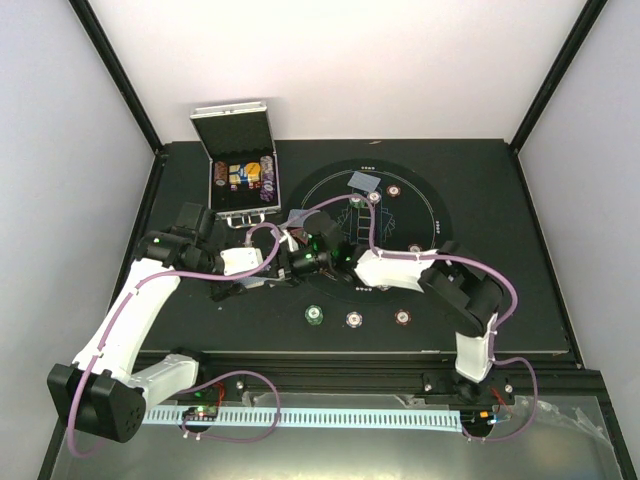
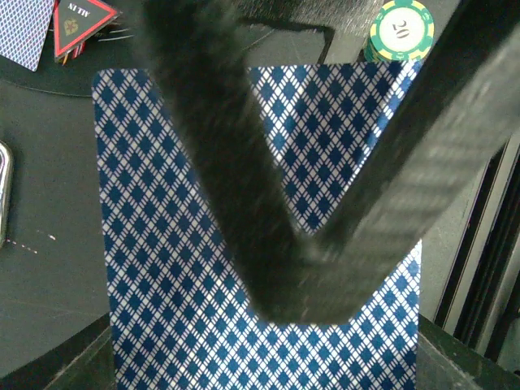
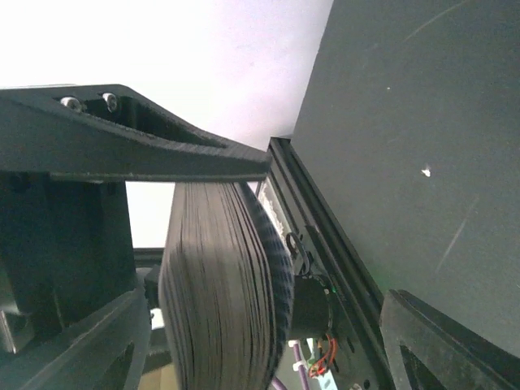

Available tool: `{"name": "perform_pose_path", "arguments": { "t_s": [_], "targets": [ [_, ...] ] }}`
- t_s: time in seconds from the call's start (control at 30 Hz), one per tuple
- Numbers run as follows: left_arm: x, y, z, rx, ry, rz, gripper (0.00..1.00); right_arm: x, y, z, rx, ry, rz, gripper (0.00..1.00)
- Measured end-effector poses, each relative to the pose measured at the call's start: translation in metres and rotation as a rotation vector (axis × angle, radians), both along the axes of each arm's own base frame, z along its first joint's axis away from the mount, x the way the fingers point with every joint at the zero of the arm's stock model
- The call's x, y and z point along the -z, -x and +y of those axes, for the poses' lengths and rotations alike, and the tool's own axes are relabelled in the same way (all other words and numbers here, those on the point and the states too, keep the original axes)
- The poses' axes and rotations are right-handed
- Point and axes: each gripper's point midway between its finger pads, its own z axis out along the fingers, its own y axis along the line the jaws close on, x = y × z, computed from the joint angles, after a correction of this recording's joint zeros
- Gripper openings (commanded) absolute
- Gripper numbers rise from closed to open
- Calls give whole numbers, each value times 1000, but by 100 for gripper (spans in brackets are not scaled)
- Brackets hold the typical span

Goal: Distribute texas hold em gaming equipment

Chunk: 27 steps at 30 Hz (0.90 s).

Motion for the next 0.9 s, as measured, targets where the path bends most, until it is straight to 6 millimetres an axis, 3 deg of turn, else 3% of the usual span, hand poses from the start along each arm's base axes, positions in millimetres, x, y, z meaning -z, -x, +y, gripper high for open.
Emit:
{"name": "perform_pose_path", "arguments": {
  "t_s": [0.17,0.4,0.73,0.9],
  "targets": [
    [0,0,0,0,0,0,1,1,-3,11,-6,-18,11,76],
    [0,0,0,0,0,0,2,8,-6,11,-5,-15,34,64],
    [0,1,-1,6,0,-2,1,4,-16,-12,22,-43,12,53],
    [0,1,-1,6,0,-1,2,-1,-19,-20,30,-38,-10,40]
  ]
}}
